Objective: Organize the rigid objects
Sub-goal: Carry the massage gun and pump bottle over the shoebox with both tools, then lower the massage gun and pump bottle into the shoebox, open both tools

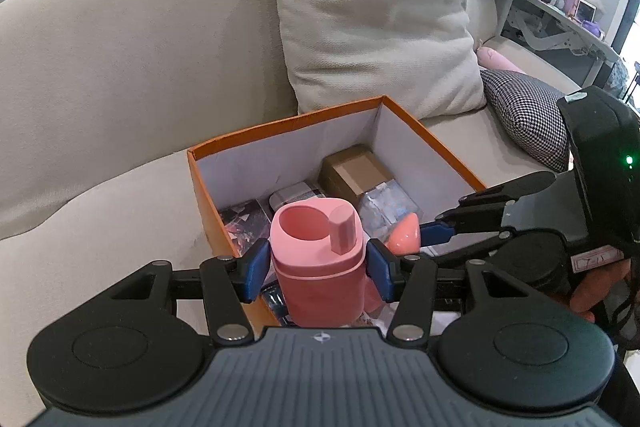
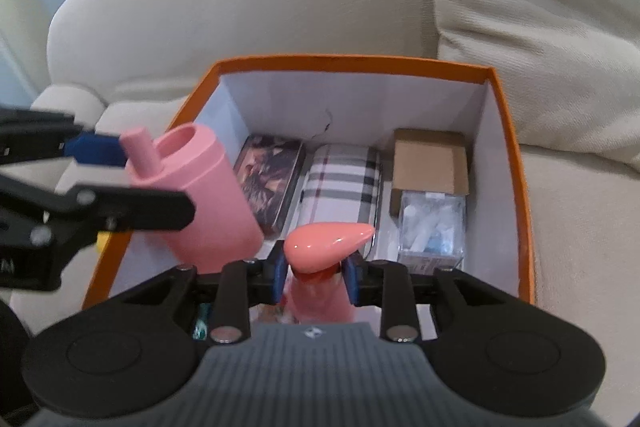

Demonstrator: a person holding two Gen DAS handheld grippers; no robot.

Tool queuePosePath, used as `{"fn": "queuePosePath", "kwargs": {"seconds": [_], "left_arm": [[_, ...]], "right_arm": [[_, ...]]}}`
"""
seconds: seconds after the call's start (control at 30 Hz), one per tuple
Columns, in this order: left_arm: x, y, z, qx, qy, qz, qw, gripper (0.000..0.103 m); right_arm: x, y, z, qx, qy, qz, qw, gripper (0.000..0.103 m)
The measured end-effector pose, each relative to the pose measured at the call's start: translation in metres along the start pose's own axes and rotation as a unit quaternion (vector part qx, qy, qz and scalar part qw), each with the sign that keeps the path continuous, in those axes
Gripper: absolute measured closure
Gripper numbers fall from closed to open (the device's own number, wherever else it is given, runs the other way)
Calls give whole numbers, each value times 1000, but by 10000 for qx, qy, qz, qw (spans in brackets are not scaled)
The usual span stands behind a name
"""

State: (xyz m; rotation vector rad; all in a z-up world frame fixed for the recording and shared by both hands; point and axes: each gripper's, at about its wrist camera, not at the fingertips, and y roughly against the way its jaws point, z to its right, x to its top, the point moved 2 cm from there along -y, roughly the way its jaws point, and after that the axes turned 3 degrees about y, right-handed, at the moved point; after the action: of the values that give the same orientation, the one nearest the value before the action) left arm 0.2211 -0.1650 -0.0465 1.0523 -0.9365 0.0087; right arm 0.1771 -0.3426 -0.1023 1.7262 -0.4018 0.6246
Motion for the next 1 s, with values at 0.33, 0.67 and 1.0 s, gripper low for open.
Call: {"fn": "queuePosePath", "kwargs": {"seconds": [0.33, 0.67, 1.0], "left_arm": [[-1, 6, 1, -17, 10, 51, 10000, 43], [-6, 10, 10, -185, -144, 13, 9997, 43], [-24, -28, 64, -592, -930, -469, 9928, 43]], "right_arm": [[-11, -13, -2, -190, 301, -973, 9946, 74], [-13, -20, 4, -253, 196, -1036, 9941, 78], [-15, 42, 13, -545, 570, -662, 9947, 78]]}}
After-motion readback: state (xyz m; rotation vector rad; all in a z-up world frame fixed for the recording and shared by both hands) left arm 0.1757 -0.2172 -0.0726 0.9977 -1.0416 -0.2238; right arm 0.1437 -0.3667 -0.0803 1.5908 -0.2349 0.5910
